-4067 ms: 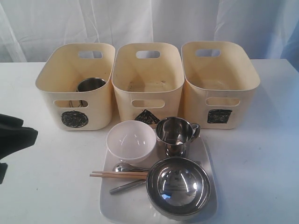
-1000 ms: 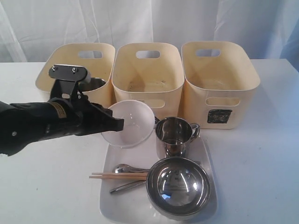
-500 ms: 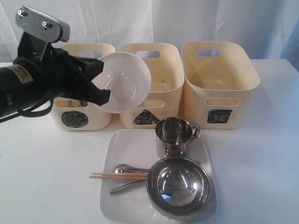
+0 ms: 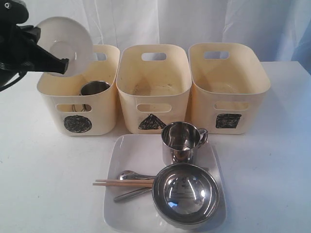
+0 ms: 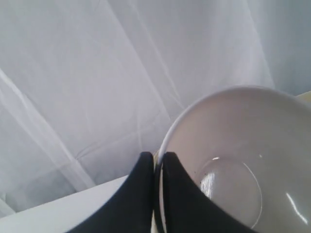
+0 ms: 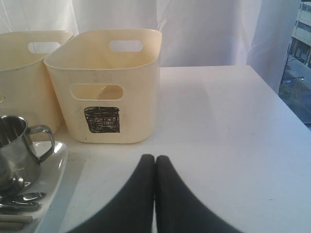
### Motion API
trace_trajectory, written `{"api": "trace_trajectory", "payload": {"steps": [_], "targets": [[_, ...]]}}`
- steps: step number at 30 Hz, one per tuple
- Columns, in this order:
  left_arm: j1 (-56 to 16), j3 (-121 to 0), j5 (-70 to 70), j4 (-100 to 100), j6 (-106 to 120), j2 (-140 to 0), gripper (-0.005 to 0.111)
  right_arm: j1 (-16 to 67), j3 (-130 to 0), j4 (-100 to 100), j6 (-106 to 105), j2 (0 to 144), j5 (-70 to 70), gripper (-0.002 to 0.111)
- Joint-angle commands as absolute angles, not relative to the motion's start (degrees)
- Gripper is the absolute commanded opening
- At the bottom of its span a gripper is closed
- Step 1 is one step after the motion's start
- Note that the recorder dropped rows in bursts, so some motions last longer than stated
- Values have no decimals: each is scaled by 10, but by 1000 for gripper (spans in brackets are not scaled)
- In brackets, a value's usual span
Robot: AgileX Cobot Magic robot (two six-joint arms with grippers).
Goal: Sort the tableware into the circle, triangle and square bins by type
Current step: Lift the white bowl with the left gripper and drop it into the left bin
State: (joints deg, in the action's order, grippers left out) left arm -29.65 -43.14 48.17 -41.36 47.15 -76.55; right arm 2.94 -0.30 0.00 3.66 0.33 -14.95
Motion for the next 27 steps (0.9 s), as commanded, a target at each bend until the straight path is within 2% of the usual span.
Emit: {"api": "trace_trajectory", "payload": {"steps": [1, 10, 15, 17, 19, 24, 27], "targets": [[-256, -434, 490, -372, 421, -806, 0, 28, 0, 0, 37, 0, -145, 0], [-216, -486, 492, -319, 404, -906, 0, 28, 0, 0, 37, 0, -142, 0], [-214, -540, 425, -305, 404, -942, 1, 28, 0, 0, 37, 0, -142, 0], [-214, -559, 395, -301, 404, -955, 8, 28, 0, 0, 37, 0, -142, 0], [-214, -572, 371, -298, 404, -967, 19, 28, 0, 0, 37, 0, -142, 0], [-214, -578, 372, -324, 404, -977, 59, 28, 0, 0, 37, 0, -142, 0], [-214, -578, 409, -364, 404, -977, 67, 28, 0, 0, 37, 0, -142, 0]]}}
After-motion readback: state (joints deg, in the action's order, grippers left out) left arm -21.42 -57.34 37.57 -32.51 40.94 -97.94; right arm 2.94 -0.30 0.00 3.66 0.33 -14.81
